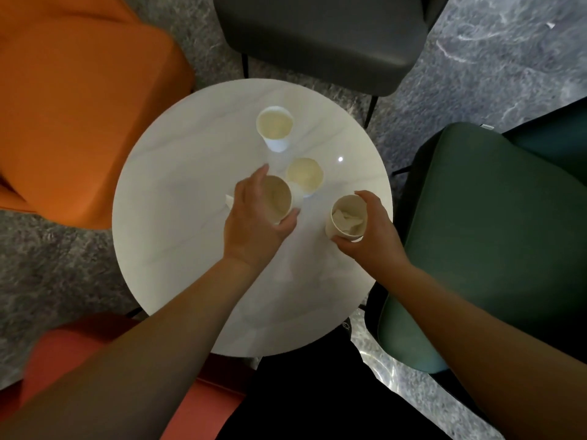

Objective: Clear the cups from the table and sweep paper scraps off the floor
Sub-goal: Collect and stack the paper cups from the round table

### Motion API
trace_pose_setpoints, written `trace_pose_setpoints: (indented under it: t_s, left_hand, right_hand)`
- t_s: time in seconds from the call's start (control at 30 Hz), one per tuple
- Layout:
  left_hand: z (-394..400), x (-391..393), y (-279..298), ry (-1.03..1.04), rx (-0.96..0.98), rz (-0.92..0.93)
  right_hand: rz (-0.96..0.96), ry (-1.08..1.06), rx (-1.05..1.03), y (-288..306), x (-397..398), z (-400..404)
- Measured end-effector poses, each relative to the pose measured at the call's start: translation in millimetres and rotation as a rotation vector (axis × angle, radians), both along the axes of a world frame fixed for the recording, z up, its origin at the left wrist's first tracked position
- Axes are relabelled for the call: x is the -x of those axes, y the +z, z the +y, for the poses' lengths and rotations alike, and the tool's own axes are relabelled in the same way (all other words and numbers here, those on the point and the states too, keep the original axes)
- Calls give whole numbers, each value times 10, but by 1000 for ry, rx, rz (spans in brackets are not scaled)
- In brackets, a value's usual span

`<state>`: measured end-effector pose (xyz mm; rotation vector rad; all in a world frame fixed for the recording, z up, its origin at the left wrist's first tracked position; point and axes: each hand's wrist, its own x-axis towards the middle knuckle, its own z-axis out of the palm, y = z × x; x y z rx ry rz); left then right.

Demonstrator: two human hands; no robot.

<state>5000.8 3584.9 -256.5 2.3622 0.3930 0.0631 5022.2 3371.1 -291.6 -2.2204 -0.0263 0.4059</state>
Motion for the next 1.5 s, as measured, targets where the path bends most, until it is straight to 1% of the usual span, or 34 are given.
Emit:
trace_pose_setpoints:
  t_s: [0.07,0.13,0.23,0.37,0.47,0.53,0.67,0.73,0.87,0.9,0.97,1.07,1.13,1.27,1.33,1.5]
  left_hand:
    - [-13,-207,69,-20,9,-51]
    - [-39,-422,69,-54,4,-41]
    - [-78,-656,-50,-134,-32,73]
    - [-117,-772,-273,-286,-103,208]
    - [-121,-822,-386,-307,-112,274]
    - [-117,-849,-426,-281,-91,289]
    - [-80,-915,-344,-146,-71,222]
    - [-32,-980,-214,-61,-92,167]
    - [135,-1186,68,127,-97,-37]
    - [179,-1253,110,168,-88,-59]
    - [233,-1390,153,214,-55,-33]
    - [233,-1529,134,202,-54,21]
    - [217,-1556,124,211,-74,-2]
    - [252,-1555,144,312,-61,-96]
    - [300,-1559,117,326,-43,-93]
    - [355,-1577,-78,169,-81,48]
  right_hand:
    - [2,-20,4,-6,-44,-7]
    - [1,-39,4,-11,-91,-20]
    - [2,-61,-9,-33,-168,-43]
    - [7,-69,-37,-49,-278,-74]
    - [31,-43,-41,-55,-413,-76]
    - [48,-28,-43,-59,-510,-63]
    - [50,38,-52,-72,-720,12]
    - [52,64,-50,-82,-822,61]
    - [57,111,-39,-89,-988,161]
    - [56,122,-38,-94,-1018,180]
    - [47,141,-36,-101,-1051,198]
    - [38,162,-34,-125,-1059,180]
    - [36,166,-31,-139,-1053,161]
    - [30,164,-37,-140,-1041,154]
    - [21,159,-35,-137,-1040,168]
    - [23,157,-19,-106,-1056,201]
